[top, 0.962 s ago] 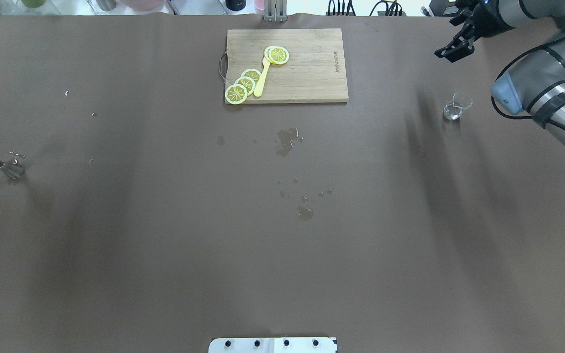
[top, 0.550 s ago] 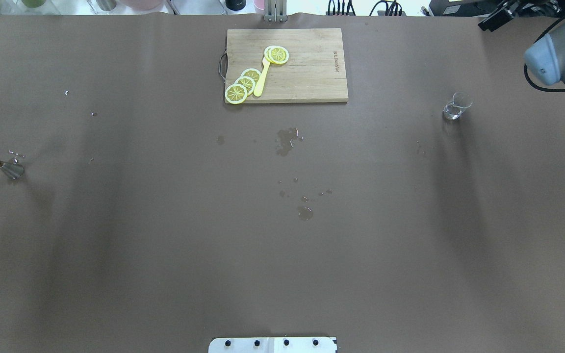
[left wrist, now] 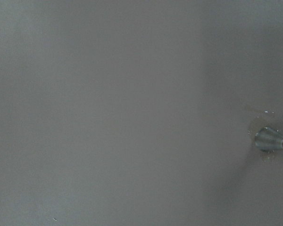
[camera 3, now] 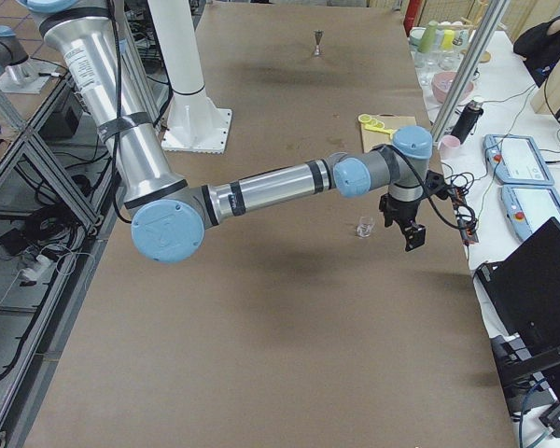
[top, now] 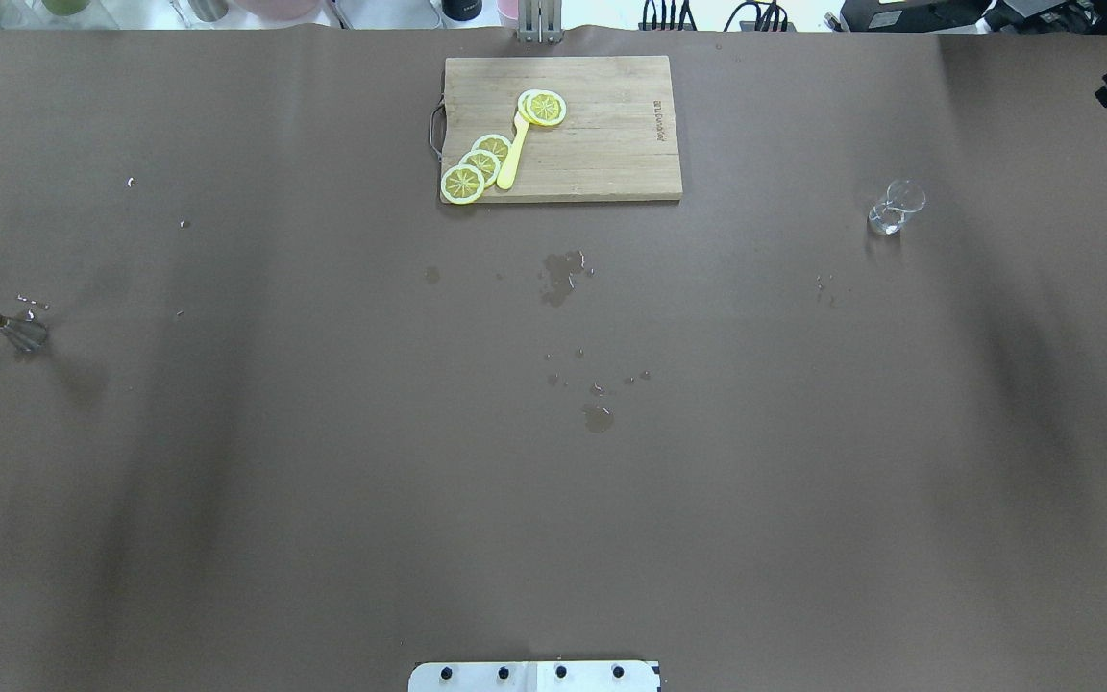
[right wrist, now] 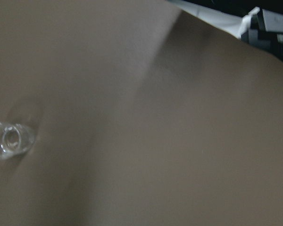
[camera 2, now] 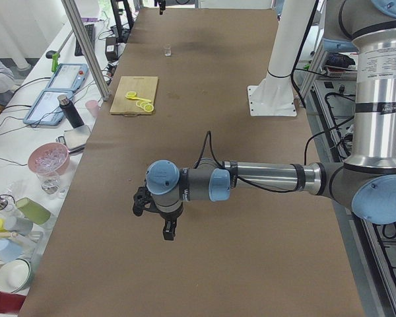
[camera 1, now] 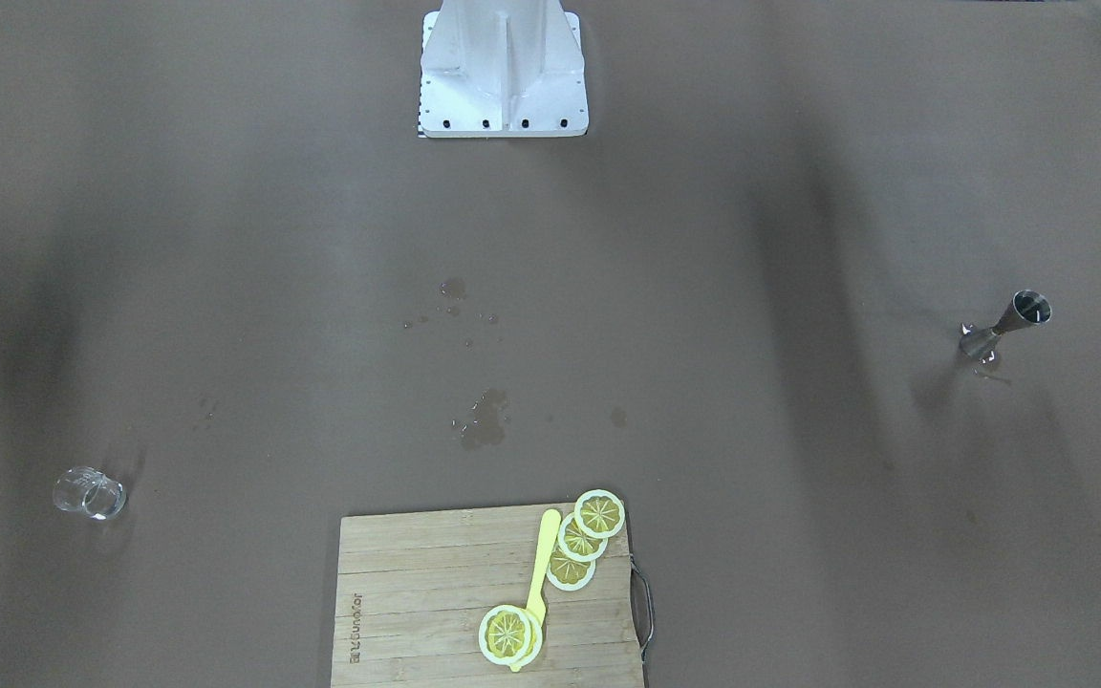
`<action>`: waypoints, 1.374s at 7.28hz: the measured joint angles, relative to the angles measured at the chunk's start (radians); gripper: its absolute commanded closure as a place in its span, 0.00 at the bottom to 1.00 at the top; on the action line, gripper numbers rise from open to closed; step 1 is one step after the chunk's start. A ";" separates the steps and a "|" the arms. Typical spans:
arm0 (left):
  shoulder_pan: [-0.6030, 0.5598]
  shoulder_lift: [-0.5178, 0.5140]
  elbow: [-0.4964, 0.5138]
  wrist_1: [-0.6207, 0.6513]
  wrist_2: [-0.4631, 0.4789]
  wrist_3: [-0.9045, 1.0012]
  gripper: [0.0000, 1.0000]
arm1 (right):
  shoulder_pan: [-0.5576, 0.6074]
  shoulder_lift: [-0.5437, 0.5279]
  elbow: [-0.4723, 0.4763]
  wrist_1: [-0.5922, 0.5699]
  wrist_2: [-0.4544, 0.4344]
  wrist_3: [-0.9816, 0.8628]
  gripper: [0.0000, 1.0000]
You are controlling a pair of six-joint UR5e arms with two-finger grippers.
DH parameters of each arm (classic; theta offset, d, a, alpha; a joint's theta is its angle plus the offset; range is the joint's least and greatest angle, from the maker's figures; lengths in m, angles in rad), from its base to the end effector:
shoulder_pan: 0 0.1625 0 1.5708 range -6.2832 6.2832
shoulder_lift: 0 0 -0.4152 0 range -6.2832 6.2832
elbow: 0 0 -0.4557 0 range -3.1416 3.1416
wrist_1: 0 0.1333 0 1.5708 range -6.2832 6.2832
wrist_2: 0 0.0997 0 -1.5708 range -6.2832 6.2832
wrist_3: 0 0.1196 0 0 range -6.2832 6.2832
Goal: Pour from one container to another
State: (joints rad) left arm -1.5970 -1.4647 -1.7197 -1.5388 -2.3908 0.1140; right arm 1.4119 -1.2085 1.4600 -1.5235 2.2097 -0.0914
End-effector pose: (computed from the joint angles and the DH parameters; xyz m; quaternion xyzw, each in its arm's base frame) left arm -0.0593 -0.5105 0.6364 0.0329 0.3973 0.0424 0.9161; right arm -0.0515 -0.7129 0.4997 0.1308 -0.3151 -0.1636 0.9257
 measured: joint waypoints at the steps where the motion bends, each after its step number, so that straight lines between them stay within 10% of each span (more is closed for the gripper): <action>1: 0.001 0.021 -0.019 0.001 0.000 0.002 0.01 | 0.039 -0.051 -0.001 -0.024 0.051 0.001 0.00; 10: 0.002 0.037 -0.009 0.005 0.012 0.003 0.01 | 0.118 -0.367 0.152 -0.039 0.083 -0.001 0.00</action>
State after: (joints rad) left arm -1.5948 -1.4275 -1.7283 -1.5343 -2.3790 0.1166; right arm 1.5300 -1.5756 1.6125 -1.5622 2.2930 -0.0920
